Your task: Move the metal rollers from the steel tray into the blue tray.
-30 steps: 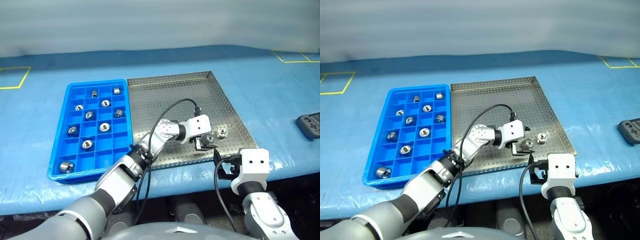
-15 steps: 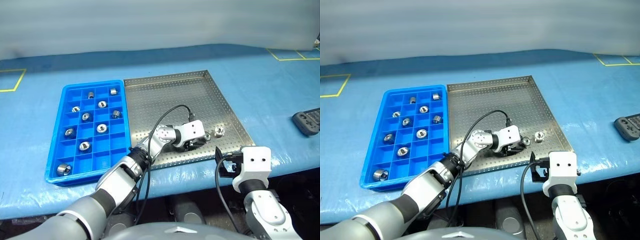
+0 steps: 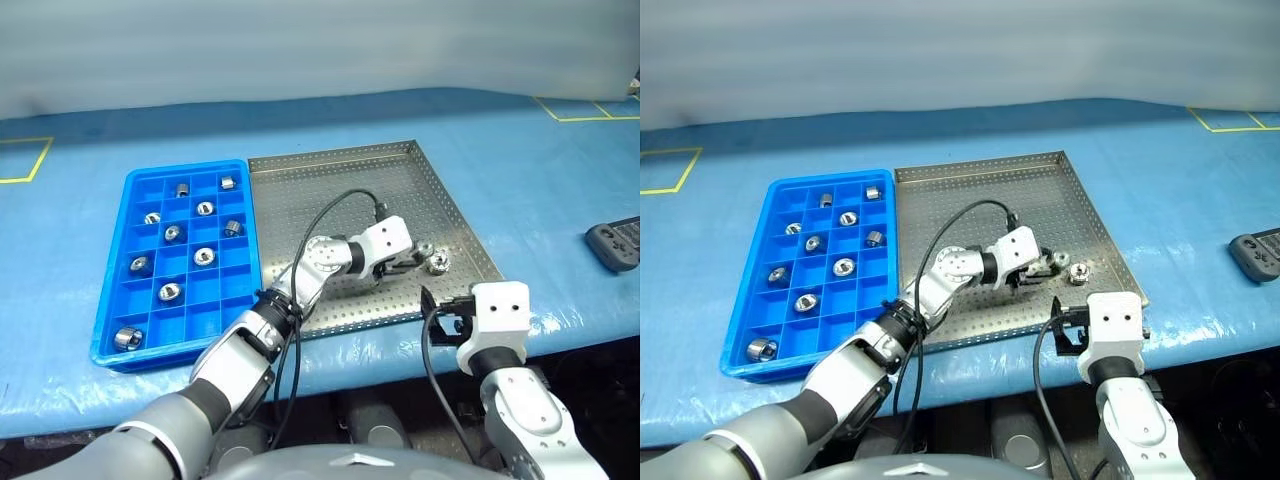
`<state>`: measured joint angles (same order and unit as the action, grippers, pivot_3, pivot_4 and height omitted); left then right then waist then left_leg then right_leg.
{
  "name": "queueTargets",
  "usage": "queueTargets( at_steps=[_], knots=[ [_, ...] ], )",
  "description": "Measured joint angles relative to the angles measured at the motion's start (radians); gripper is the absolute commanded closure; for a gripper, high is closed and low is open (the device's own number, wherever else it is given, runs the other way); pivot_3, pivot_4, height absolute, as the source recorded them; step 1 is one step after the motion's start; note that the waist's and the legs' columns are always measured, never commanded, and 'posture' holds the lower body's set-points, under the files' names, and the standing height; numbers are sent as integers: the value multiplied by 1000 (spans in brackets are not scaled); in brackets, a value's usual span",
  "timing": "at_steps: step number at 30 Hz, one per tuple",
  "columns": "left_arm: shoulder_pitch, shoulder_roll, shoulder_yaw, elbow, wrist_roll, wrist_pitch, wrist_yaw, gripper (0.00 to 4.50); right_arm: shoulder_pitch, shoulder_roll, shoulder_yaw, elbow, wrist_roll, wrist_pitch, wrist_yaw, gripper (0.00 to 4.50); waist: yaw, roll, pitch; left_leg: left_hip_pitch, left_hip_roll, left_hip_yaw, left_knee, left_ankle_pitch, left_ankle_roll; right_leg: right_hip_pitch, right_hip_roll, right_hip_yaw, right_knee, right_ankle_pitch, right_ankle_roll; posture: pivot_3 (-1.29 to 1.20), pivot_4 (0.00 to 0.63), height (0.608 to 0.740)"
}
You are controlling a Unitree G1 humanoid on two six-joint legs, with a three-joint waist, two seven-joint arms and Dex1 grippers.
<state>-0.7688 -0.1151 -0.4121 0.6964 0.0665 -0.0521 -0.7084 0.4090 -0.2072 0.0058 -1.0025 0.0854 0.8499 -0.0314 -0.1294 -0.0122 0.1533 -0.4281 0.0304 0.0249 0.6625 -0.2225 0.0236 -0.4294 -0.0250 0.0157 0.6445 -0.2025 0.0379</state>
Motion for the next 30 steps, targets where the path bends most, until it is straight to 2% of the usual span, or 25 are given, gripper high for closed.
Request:
queueTargets(
  at_steps=[4, 7, 12, 19, 25, 30],
  knots=[
    [58, 64, 38, -201, -10, 66, 4, 2817, -100, -23, 33, 8, 1, 37, 29, 0, 8, 0, 0, 2, 0, 0, 0, 0, 0, 1, 1, 1, 1, 0, 0, -74, 150, 740],
    [136, 154, 77, -370, -28, 148, 9, 2817, -201, -37, 69, 53, 2, 53, 58, 0, 15, 0, 0, 3, 1, 0, 0, 0, 0, 1, 2, 1, 2, 0, 0, -23, 150, 740],
    [238, 257, 157, -609, -37, 275, 51, 2817, -324, -54, 132, 149, 5, 56, 106, 0, 75, 0, 0, 2, -1, 0, 0, 1, 1, 1, 1, 1, 1, 1, 1, 56, 150, 740],
    [396, 367, 255, -896, -54, 442, 109, 2817, -509, -43, 225, 298, 5, 37, 173, 0, 134, -1, 1, 1, -1, 0, 1, 1, 2, 1, 0, 1, -1, 2, 3, 159, 150, 740],
    [535, 480, 326, -1069, -94, 525, 109, 2817, -564, -28, 281, 377, 4, -1, 218, 0, 163, -1, 1, 1, -1, -1, 0, 1, 2, 1, 0, 0, 0, 1, 2, 202, 150, 740],
    [622, 533, 366, -1139, -126, 579, 109, 2817, -572, -19, 301, 403, 4, -19, 238, 0, 181, -1, 1, 0, 0, -1, 0, 1, 2, 1, -1, -1, 0, 1, 2, 225, 150, 740]
  ],
)
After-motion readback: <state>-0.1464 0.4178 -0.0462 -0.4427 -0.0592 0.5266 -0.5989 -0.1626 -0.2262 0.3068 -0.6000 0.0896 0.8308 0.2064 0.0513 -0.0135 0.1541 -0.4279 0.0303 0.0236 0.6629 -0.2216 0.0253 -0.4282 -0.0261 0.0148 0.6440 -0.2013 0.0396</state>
